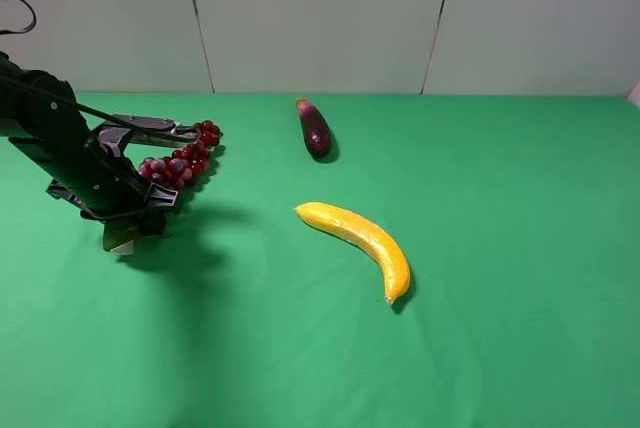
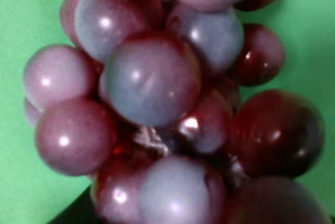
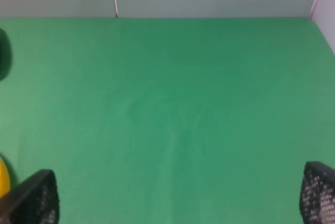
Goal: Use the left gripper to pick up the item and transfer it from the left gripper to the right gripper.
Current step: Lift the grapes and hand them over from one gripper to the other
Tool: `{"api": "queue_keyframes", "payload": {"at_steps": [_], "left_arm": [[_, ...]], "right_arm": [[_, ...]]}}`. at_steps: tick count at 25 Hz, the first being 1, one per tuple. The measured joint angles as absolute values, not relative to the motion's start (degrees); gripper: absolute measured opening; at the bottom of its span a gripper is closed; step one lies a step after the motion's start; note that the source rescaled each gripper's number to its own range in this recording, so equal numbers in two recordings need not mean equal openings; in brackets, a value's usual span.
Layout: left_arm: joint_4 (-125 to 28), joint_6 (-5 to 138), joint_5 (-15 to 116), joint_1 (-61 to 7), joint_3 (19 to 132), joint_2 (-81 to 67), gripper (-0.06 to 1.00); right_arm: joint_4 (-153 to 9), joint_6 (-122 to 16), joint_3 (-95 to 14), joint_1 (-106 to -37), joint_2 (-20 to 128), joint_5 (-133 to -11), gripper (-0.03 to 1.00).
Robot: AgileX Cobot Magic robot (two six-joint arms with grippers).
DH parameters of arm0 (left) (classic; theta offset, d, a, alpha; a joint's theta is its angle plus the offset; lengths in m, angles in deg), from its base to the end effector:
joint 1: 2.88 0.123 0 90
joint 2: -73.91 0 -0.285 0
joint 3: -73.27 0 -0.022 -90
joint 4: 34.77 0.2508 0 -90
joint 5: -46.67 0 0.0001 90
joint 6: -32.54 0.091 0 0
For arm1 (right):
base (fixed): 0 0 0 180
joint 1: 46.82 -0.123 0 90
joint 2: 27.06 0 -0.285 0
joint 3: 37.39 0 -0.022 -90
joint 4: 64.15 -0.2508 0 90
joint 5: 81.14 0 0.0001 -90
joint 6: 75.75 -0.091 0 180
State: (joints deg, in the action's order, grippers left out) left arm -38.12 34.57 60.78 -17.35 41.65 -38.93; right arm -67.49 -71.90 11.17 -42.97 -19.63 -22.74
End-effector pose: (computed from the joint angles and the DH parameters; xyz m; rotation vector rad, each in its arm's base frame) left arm 0.2974 -0.0781 0.1096 0.3234 2.7522 -0.0912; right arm -0.0039 0.0048 0.2808 -0.0015 1.9952 -0.0173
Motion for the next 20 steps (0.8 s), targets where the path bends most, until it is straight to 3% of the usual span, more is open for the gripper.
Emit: {"api": "queue_keyframes", "payload": {"at_steps": [11,20], "left_arm": [[-38.2,34.6,63.0,-17.4,41.6,-33.2,0.03],[-38.2,34.5,77.3,-17.4,43.8,-21.6,0.03]], "right_arm": [[-67.5,-71.9,11.2,-43.0,-19.6,-22.7,1.00],[-67.5,-71.9,11.2,-43.0,-19.6,-22.7,1.00]]}}
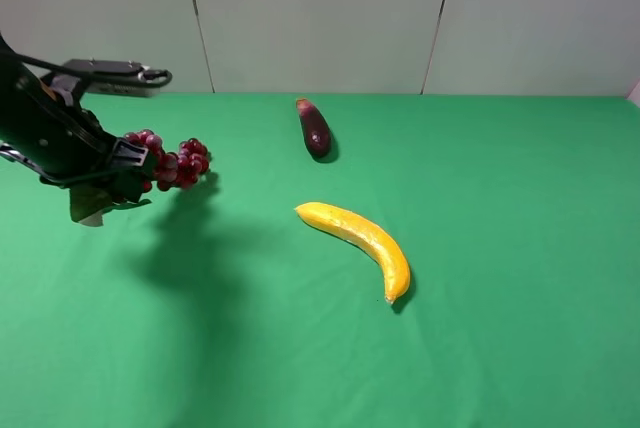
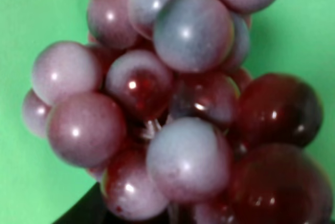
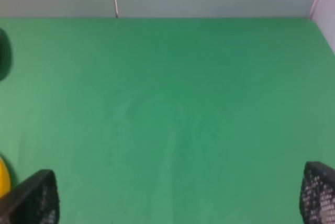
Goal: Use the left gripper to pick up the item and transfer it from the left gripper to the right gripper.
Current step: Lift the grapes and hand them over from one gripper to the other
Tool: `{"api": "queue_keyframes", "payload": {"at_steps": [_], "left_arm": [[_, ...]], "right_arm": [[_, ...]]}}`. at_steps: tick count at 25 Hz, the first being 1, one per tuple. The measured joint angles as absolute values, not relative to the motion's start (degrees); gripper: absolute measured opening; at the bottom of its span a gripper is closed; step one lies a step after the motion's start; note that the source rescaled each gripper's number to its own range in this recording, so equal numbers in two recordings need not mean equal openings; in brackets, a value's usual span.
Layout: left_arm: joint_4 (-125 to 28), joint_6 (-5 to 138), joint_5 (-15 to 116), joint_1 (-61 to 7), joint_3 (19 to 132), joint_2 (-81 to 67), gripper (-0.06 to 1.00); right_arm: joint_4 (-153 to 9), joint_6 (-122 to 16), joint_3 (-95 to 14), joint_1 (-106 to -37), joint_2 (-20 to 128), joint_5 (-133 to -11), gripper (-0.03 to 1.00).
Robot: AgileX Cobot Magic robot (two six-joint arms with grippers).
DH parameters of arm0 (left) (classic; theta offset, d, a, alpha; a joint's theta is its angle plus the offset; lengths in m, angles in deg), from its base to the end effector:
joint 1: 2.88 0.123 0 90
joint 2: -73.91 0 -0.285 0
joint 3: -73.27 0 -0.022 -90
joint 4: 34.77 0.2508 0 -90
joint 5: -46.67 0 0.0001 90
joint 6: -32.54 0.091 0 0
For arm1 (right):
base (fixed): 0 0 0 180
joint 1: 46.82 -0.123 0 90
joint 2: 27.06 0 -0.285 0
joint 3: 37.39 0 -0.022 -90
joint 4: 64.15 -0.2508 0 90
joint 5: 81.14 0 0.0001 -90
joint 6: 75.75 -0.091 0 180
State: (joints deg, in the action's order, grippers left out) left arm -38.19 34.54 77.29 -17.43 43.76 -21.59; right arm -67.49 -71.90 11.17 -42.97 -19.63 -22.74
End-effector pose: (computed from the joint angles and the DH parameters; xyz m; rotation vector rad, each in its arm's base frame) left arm 0.2731 -0.0737 0.1980 0.3312 2.7007 -0.1203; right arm -0.0039 0.0048 0.2808 -0.0015 1.9952 -0.0173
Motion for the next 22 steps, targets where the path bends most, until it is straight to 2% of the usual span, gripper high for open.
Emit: {"api": "queue_keyframes", "payload": {"at_steps": [8,13,22], "left_arm": [[-38.2,34.5,102.4,-17.4,58.8,-19.8,0.03],[-38.2,34.5,112.6,-17.4,69.7,-19.8,0.03],[-42.5,37.1,113.5,-17.4,78.5,-19.8,0.02]], "right_arm": [[-67.5,-71.9,11.2,-43.0,-19.6,-22.7,1.00],[-67.5,-71.9,11.2,-43.0,-19.6,-22.7,1.00],[-68.0,-71.9,11.2,-43.0,-19.6,-22.7,1.00]]}}
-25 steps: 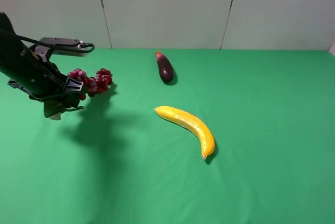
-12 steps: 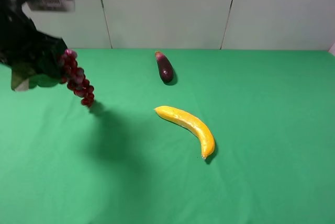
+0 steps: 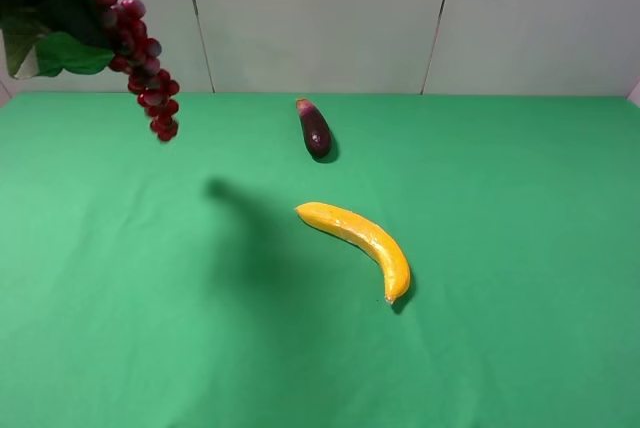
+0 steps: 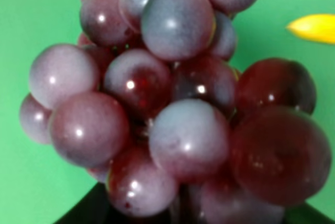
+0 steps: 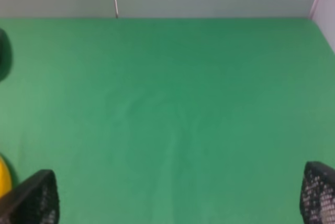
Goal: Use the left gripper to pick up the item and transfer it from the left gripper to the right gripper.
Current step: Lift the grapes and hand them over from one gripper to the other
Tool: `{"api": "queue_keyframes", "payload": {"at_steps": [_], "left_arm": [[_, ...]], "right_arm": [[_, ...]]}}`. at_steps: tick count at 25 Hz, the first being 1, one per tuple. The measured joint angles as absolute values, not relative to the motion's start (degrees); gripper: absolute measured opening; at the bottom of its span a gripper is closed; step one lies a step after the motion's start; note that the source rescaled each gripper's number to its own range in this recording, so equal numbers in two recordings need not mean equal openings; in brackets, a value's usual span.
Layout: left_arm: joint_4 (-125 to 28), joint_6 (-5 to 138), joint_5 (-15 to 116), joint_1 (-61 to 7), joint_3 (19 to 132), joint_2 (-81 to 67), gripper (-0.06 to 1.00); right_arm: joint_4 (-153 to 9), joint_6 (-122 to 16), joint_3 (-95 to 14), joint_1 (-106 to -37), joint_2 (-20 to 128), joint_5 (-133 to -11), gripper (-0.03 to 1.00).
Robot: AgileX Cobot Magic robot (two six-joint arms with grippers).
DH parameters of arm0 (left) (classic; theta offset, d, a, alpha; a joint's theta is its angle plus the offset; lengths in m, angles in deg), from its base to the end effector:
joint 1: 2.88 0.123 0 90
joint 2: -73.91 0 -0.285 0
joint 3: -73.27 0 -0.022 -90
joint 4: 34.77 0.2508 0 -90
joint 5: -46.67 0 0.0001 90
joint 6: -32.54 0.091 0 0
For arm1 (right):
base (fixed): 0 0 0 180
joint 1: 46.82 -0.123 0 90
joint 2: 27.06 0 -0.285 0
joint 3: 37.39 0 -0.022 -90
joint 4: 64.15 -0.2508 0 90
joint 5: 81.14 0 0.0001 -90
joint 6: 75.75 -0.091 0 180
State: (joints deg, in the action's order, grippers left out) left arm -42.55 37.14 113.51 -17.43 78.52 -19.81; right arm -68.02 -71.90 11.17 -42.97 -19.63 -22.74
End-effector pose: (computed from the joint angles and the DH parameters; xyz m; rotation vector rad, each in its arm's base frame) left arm 0.2938 -0.0880 0.3541 0.4166 2.6827 -0.2364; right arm -0.0039 0.0055 0.2809 -0.0017 1.9947 -0.0064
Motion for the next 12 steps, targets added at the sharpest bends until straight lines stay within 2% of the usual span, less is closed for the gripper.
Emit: {"api": "queue_keyframes", "payload": {"at_steps": [7,12], "left_arm": [[-48.3,39.6,113.5,-18.1,78.7,-19.8,0.02],[-48.3,40.2,113.5,-22.6,78.7,-19.8,0.02]], "right_arm": [[-68.3,-72.8,11.2,-43.0,-19.6,-22.7,1.00],[-68.7,-73.1,11.2,-43.0,-19.6,-22.7,1.00]]}}
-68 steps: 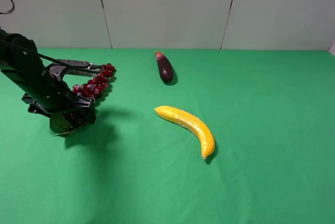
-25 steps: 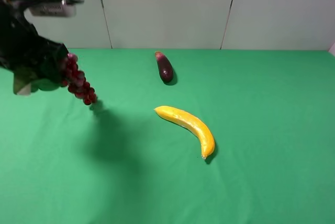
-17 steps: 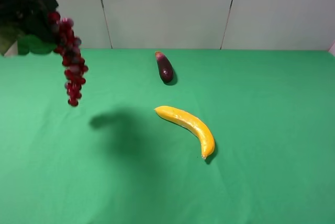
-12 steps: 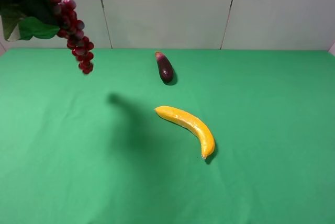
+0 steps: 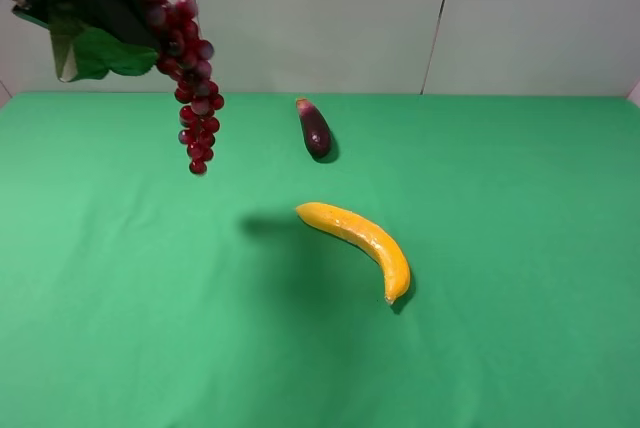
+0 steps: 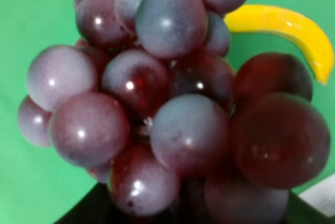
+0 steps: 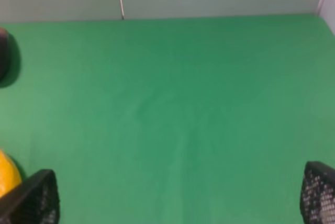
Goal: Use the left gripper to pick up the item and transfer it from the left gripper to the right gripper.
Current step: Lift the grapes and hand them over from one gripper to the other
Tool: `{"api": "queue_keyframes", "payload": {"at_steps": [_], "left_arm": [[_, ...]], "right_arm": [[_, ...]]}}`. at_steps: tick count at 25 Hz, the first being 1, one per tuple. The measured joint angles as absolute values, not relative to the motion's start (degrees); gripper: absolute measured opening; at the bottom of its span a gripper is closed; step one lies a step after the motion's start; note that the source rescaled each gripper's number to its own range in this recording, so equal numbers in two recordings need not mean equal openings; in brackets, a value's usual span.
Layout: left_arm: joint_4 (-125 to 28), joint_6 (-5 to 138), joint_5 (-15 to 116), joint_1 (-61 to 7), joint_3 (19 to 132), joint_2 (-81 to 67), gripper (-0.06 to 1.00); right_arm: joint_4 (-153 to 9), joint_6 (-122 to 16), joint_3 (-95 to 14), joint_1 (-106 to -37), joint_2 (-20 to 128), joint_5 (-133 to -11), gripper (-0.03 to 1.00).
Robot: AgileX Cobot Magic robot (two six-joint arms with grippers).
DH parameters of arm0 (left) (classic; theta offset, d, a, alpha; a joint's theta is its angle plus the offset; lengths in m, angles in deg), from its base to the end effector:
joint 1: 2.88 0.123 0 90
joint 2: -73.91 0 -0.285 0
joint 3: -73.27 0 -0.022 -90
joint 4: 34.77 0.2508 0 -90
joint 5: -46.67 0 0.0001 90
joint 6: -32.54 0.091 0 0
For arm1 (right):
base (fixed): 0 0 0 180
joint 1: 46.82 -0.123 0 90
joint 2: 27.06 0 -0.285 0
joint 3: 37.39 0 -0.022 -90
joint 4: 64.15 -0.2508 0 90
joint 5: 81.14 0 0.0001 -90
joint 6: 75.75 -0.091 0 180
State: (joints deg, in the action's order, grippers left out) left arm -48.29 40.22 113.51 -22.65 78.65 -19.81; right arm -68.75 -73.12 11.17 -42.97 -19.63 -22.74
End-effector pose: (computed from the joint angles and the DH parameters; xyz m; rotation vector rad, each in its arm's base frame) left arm 0.2819 -0.1221 0.3563 0.5836 2.6481 -0.3843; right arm -0.0039 0.0065 0.2809 0.0192 1.9940 0.0225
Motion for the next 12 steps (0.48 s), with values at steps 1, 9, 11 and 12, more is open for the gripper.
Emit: {"api": "queue_keyframes", "payload": {"at_steps": [1,9,11,12], "left_arm": [[-48.3,40.3,113.5,-23.7,78.7,-19.9,0.02],[-48.3,41.5,113.5,-32.3,82.9,-26.7,0.01],[-48.3,41.9,113.5,-34.4,85.1,-28.9,0.01],[-48.3,42.2,113.5,-35.4,86.6,-30.1,0.01]], "right_arm": [[-68.9,-73.1,11.2,-43.0,-19.6,-22.7,1.00],[-71.8,-72.9,11.2,-43.0,-19.7,-22.9,1.00],[-72.5,-71.9,11.2,-43.0,-19.7,-22.9,1.00],[-73.0,-71.4,11.2,-43.0,-19.7,-22.9,1.00]]}}
